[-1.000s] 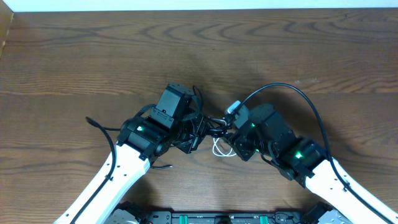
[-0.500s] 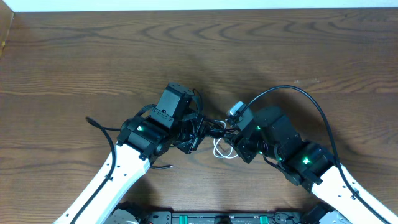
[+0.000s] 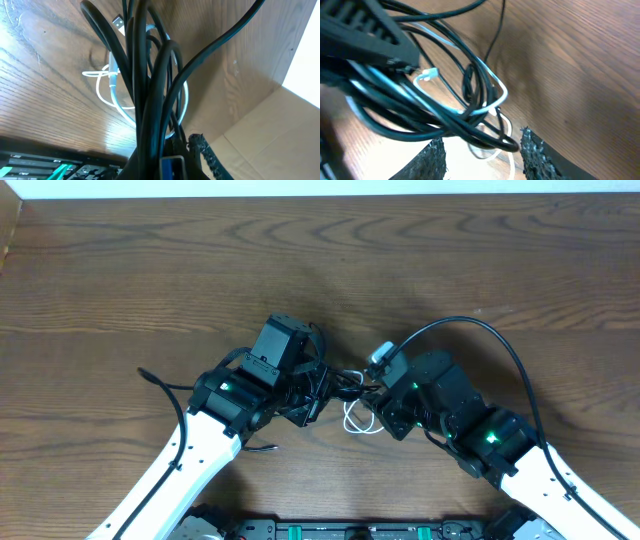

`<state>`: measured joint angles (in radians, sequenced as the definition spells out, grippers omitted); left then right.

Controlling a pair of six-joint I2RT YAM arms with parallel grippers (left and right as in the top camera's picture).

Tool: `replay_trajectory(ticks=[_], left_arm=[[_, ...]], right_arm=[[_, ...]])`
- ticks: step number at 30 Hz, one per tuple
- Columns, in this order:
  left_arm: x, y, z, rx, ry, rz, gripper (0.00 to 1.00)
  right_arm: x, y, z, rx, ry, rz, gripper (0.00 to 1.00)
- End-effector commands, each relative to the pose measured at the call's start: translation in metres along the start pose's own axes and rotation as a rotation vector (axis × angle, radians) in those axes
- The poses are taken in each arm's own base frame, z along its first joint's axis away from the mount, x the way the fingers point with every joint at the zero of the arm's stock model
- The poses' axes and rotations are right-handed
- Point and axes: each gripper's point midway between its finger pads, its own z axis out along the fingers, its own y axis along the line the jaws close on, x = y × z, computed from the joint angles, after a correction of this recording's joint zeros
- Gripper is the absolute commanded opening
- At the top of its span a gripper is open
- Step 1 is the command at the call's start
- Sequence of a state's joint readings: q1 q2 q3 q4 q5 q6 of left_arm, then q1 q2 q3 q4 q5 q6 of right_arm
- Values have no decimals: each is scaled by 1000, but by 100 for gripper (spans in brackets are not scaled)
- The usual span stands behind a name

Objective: Untangle cables

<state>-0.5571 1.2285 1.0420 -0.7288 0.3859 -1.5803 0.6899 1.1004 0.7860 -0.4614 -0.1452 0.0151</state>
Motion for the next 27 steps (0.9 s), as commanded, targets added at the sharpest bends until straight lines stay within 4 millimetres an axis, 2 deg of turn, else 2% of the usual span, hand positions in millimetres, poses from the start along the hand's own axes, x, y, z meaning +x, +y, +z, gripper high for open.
replay_trajectory(ticks=[1, 10, 27], left_arm=[[3, -2, -3, 9, 4, 44, 8], [3, -2, -3, 9, 4, 48, 8], [3, -2, -3, 9, 5, 67, 8]], right_arm=[[-1, -10, 0, 62, -4, 36, 47], [-5, -10, -5, 66, -27, 96, 50], [-28, -8, -44, 67, -172, 206, 52]])
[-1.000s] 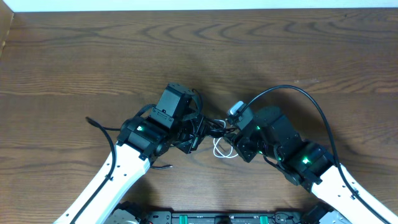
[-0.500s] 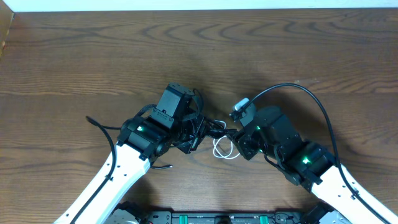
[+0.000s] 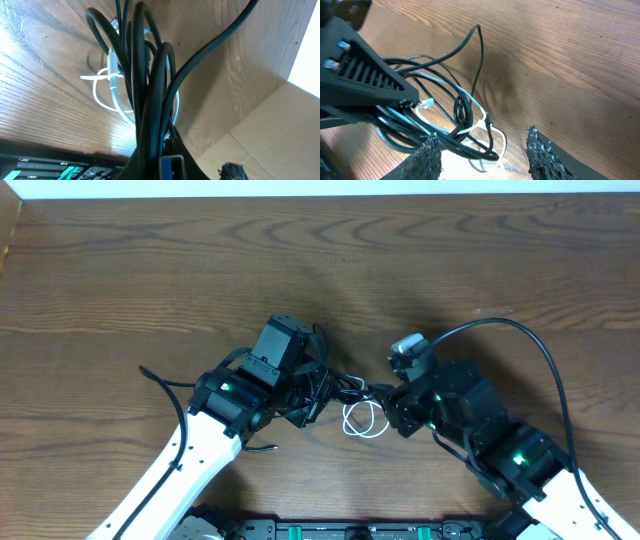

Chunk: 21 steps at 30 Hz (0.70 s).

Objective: Untangle cables

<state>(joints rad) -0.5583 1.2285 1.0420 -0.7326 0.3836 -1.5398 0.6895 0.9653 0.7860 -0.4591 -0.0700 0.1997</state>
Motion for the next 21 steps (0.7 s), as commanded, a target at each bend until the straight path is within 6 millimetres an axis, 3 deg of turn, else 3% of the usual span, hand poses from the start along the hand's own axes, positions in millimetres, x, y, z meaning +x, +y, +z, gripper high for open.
replay_trajectory(ticks=[1, 21], left_arm=[[3, -3, -3, 14, 6, 27, 8], [2, -3, -3, 13, 4, 26, 8]], right_arm=[[-6, 0, -10, 6, -30, 42, 53], [0, 0, -29, 4, -32, 175, 56]])
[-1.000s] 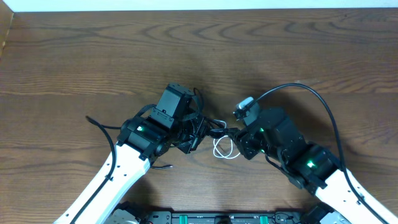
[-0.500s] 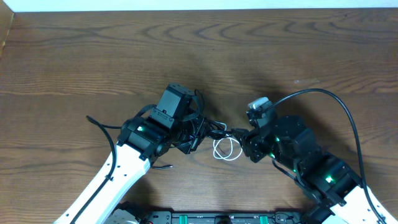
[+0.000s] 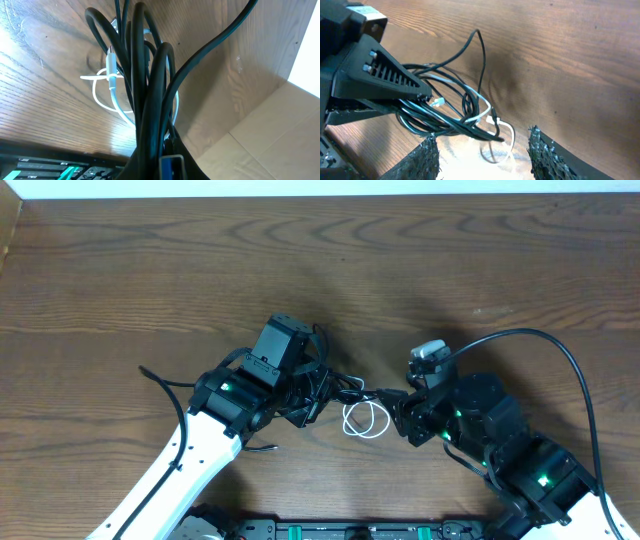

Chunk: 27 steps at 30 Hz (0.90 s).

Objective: Untangle cables

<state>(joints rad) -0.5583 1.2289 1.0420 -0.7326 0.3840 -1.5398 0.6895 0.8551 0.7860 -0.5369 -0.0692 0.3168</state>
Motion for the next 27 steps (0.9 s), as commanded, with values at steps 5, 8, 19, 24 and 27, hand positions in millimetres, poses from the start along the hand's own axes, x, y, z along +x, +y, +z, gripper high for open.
replay_trajectory(ticks=[5, 8, 19, 24, 27], left_arm=[[-5, -4, -4, 15, -41, 58, 8], [-8, -4, -4, 13, -57, 117, 8], [10, -13, -4, 69, 25, 825, 7], [45, -25, -10, 225, 178, 1096, 8], [46, -28, -11, 239, 174, 1108, 8]], right_arm=[[10, -5, -3, 28, 38, 118, 63], [14, -8, -3, 45, 52, 133, 69], [25, -42, -8, 246, 37, 374, 95], [26, -43, -8, 249, 39, 414, 99], [25, -43, -8, 249, 34, 430, 99]])
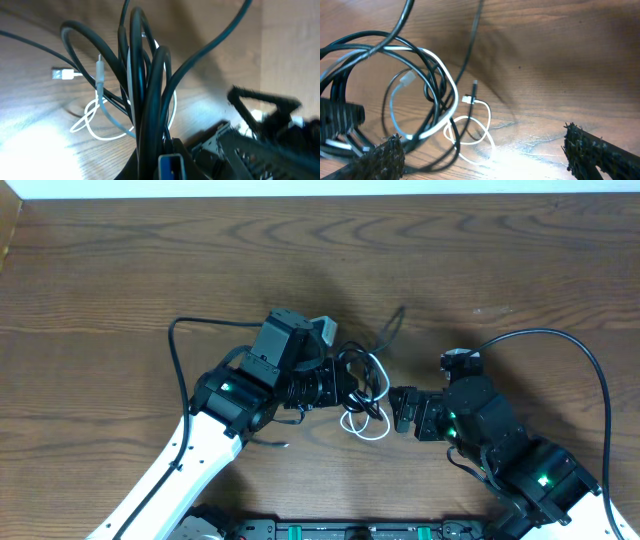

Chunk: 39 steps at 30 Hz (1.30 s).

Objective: Untangle cables

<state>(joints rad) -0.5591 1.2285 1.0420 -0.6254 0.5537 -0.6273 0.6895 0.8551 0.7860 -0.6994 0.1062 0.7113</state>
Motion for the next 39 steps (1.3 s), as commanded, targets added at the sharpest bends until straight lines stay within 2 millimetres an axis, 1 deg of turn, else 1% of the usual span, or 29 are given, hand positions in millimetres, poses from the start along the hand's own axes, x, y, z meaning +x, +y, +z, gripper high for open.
replay_trajectory(ticks=[1, 6, 11, 15, 18, 20, 21, 26, 28, 30, 33, 35, 36, 39], left_arm=[[5, -17, -4, 84, 26, 161, 8], [5, -19, -4, 96, 27, 225, 8], [5, -21, -4, 104, 25, 232, 8], [9, -35, -6, 186, 47, 280, 8], [10, -38, -7, 201, 49, 288, 8], [10, -38, -7, 201, 49, 296, 8], [10, -38, -7, 201, 48, 299, 8], [10, -38, -7, 202, 45, 337, 8], [10, -38, -7, 202, 43, 351, 8], [9, -38, -7, 202, 42, 351, 8], [10, -38, -7, 202, 43, 352, 8], [10, -38, -7, 203, 42, 364, 8], [10, -38, -7, 202, 42, 365, 8], [10, -38, -7, 202, 42, 365, 8]], right_arm=[[-3, -1, -2, 10, -19, 43, 99], [-3, -2, 0, 16, -12, 43, 99], [3, -5, 11, 49, 24, 54, 99], [9, -8, 24, 81, 59, 49, 99], [10, -10, 32, 102, 69, 45, 97], [10, -16, 35, 136, 63, 41, 91], [10, -22, 36, 168, 61, 36, 82], [10, -35, 34, 236, 48, 25, 76], [9, -40, 33, 260, 41, 22, 72], [8, -43, 33, 272, 39, 24, 64], [6, -46, 33, 281, 35, 34, 64], [4, -48, 33, 287, 27, 41, 58], [0, -54, 32, 311, 13, 47, 56], [-5, -76, 26, 396, -10, 67, 57]])
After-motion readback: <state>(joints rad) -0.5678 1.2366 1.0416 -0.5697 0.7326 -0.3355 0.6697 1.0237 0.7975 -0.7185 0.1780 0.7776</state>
